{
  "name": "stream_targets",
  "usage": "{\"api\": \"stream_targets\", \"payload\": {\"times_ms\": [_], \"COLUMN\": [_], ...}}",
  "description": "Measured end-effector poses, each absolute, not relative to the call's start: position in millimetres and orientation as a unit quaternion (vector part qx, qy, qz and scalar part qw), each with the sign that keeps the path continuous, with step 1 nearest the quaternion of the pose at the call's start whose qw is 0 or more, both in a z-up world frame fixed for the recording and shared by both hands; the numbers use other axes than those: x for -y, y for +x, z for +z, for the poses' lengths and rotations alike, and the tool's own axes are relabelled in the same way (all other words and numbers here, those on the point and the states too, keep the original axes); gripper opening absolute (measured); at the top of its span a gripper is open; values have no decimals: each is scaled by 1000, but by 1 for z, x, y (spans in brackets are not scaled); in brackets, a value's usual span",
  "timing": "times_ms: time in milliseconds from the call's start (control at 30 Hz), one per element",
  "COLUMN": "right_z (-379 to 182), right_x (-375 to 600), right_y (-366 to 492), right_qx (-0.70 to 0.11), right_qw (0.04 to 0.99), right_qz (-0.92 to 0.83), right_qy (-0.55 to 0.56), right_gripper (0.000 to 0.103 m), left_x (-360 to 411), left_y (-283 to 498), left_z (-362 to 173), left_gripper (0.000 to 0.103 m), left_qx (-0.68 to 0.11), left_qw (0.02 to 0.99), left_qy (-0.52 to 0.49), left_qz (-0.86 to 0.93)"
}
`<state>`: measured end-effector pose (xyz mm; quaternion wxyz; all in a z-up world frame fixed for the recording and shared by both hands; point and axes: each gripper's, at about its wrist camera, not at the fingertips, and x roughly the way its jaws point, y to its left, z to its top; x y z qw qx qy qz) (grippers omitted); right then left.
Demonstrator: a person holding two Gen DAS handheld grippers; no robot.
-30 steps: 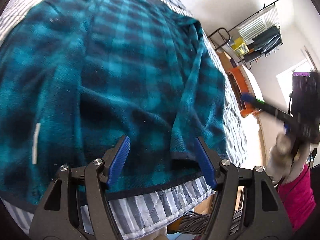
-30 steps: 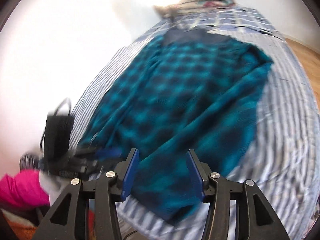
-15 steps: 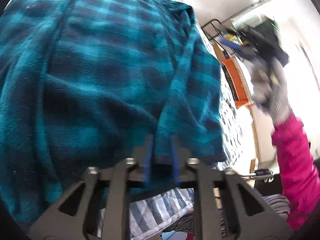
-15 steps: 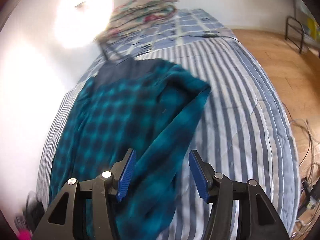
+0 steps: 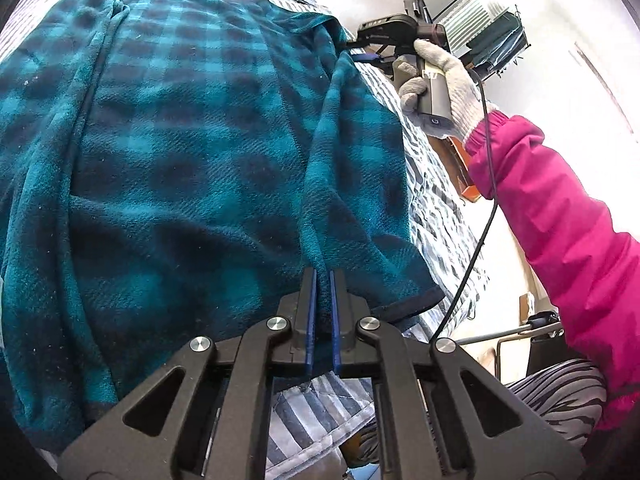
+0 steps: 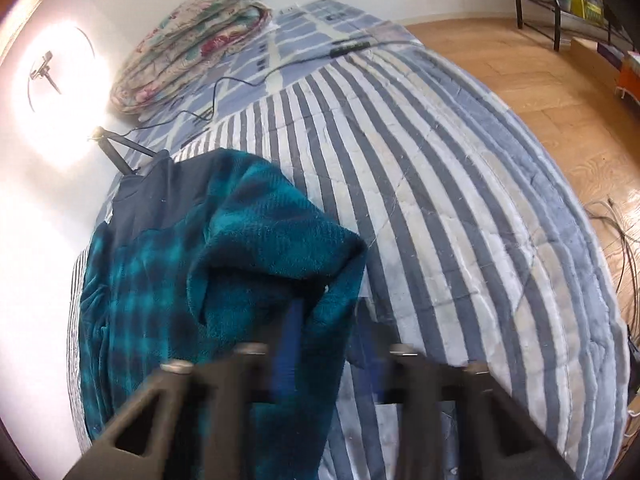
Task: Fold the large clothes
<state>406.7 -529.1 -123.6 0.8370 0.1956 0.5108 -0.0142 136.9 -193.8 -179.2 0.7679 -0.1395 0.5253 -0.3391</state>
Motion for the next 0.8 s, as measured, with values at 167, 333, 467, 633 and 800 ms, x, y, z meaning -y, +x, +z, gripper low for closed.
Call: {"api": "stream_targets", "payload": {"times_ms": [167, 333, 467, 633, 800], "right_z": [-99, -59, -33, -38, -80], "right_x": [518, 487, 442, 384, 329], "right_y": [396, 392, 402, 428, 452], "right_qx": [-496, -484, -472, -478, -500], "right_qw": [852, 868, 880, 877, 861], "right_qz": [-19, -8, 17, 44, 67], "right_qy": [167, 110, 53, -2, -64], "right_gripper": [3, 2, 2, 2, 2], "left_x": [190, 188, 185, 181, 176], "left_y": [132, 123, 117, 117, 119], "left_z": [-177, -170, -167, -172, -176], "left_gripper": [3, 3, 2, 2, 2], "left_qx": [-521, -509, -503, -507, -512], "left_qw": [770, 777, 781, 781, 781], "left_qy": [-141, -132, -123, -124, -126], "left_qz": [-340, -346, -350, -343, -336]}}
